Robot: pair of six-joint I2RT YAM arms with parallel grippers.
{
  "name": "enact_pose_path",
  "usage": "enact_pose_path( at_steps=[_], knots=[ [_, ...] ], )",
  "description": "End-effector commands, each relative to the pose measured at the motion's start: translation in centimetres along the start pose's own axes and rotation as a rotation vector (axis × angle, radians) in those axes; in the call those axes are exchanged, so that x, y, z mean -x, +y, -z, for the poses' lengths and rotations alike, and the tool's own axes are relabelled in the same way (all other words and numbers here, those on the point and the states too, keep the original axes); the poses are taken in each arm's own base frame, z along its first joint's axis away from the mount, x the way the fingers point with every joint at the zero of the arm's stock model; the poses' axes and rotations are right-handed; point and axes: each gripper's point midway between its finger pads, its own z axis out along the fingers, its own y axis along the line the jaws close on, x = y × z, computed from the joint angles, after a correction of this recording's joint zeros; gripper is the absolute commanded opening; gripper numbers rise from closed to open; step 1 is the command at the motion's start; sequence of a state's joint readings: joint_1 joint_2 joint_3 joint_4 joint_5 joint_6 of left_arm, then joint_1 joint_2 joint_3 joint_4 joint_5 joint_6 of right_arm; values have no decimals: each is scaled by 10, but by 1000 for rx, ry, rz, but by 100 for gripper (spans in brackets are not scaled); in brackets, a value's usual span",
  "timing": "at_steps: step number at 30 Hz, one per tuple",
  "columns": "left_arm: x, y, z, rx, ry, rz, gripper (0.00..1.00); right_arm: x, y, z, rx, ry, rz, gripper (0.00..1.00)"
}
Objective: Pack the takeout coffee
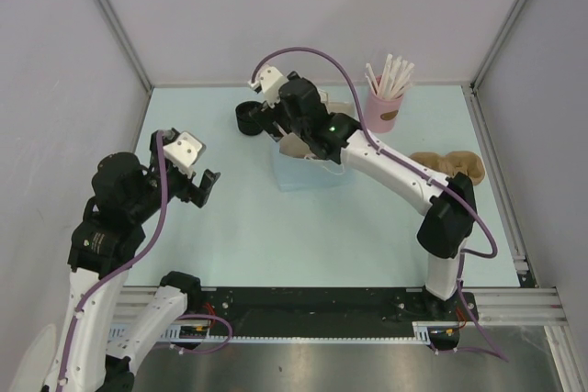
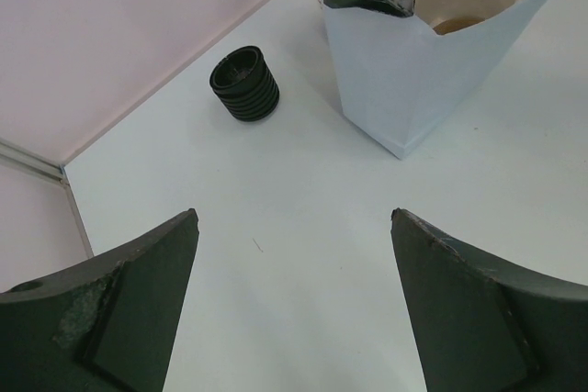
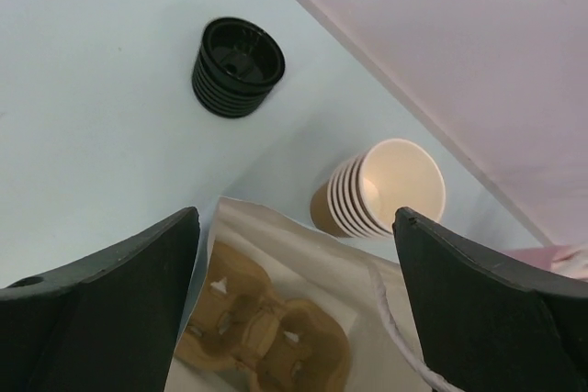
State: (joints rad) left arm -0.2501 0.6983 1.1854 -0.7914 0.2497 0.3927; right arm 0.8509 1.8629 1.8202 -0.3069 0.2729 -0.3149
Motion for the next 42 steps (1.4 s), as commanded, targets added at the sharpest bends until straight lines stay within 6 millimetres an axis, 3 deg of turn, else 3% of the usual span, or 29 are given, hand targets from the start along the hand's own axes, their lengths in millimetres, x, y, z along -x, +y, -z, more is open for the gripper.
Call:
enact_pose_path(
  at_steps=[1,4,5,16,22,30,42],
  knots=[
    [6,0,-2,-5,-32,17,91,-10,-2,11,-73,124,103,93],
    [8,-1,0,-6,-37,17,91,-40,9,7,-43,270,153,97],
    [8,0,0,-4,-37,17,91,-36,9,9,-40,273,130,97],
    [6,-2,0,-11,-33,24,91,-81,21,8,-62,433,235,99],
    [4,-3,-1,-15,-32,29,91,-94,18,5,-111,499,291,100],
    [3,-3,-1,-14,-34,27,91,-93,7,1,-233,512,357,100],
    [2,-4,-1,-17,-31,27,91,-60,-8,15,-426,450,493,100]
  ],
)
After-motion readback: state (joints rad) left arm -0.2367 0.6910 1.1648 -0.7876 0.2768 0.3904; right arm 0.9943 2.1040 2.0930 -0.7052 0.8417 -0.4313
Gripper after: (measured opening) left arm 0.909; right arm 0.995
